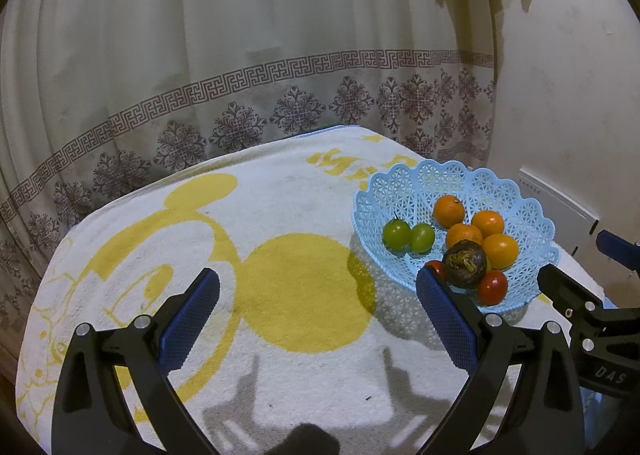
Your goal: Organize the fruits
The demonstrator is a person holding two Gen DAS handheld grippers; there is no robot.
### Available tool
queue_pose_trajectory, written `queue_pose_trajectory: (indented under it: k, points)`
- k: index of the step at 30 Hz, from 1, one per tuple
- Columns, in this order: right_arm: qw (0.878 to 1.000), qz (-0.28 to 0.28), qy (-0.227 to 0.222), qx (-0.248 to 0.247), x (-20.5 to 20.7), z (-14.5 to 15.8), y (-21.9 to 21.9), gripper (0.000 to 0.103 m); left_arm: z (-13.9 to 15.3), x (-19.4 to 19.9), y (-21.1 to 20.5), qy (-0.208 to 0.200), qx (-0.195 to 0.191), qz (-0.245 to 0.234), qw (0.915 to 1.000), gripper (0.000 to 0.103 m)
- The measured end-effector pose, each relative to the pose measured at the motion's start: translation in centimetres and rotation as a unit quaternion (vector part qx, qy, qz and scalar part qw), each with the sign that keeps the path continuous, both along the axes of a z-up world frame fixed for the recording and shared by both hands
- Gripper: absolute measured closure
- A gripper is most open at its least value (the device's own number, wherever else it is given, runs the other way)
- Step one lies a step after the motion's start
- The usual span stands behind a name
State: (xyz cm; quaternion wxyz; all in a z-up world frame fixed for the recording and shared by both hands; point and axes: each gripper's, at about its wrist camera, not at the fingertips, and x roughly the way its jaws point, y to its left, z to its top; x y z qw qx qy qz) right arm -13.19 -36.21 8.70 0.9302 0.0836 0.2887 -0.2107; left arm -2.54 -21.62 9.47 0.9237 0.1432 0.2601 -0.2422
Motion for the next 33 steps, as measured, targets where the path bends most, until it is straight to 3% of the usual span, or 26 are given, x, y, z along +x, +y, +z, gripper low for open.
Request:
queue_pose_trajectory:
  k: [33]
  points:
    - [1.000,-0.006,0.002,0.006,-0.14,-0.40,-0.22,0.003,0.05,-0.74,-0.46,-0.010,0.005,-0.018,0.9998,0.005]
